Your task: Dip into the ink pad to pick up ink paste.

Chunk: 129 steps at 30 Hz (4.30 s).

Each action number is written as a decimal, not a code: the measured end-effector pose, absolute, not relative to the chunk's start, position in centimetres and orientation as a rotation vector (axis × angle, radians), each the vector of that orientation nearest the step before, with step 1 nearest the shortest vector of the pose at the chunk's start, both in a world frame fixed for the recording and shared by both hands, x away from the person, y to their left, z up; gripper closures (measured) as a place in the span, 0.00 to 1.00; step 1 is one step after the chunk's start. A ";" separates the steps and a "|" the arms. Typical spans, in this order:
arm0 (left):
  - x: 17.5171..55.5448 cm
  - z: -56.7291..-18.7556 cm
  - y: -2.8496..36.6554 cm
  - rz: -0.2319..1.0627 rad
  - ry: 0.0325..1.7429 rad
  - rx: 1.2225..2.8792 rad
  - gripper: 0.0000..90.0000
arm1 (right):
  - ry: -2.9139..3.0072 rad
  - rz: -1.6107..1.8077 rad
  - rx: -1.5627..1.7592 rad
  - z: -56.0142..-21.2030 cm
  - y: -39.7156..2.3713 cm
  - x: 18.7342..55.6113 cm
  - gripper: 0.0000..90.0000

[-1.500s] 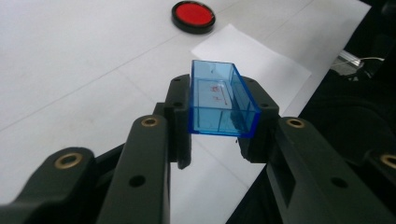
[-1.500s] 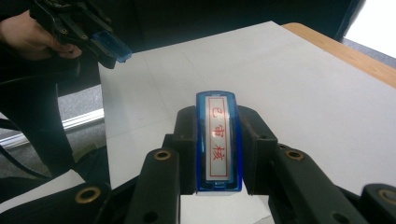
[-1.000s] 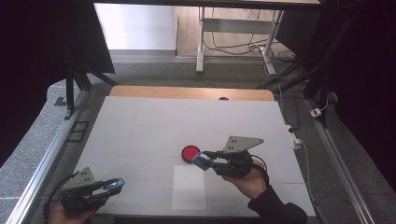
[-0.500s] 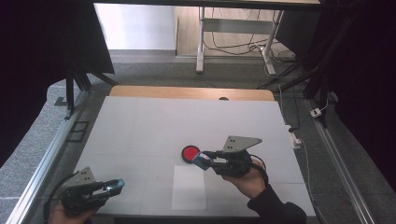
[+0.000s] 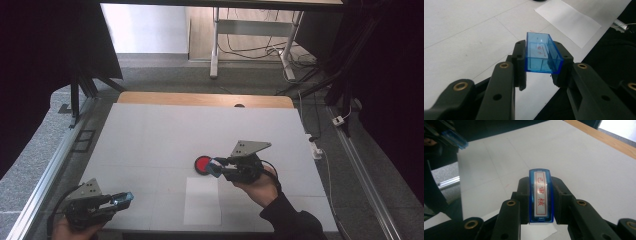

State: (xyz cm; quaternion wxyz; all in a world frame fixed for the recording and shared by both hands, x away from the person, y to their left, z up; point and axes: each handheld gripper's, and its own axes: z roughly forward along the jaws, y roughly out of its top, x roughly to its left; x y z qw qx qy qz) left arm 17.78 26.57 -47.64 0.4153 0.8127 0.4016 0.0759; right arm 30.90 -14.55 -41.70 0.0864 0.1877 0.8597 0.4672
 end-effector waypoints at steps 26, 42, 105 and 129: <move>17.8 -47.6 26.5 0.197 1.014 2.049 0.75 | 2.599 1.216 0.606 -44.7 -11.7 35.4 0.79; 17.8 -47.7 26.6 0.194 1.020 2.045 0.75 | 2.646 1.135 0.650 -46.7 -10.1 37.1 0.79; 17.8 -47.7 26.2 0.204 1.007 2.078 0.75 | 2.671 1.123 0.740 -49.1 -9.4 38.5 0.80; 17.7 -47.7 26.3 0.202 1.016 2.071 0.75 | 2.607 1.109 0.691 -46.7 -9.7 38.0 0.79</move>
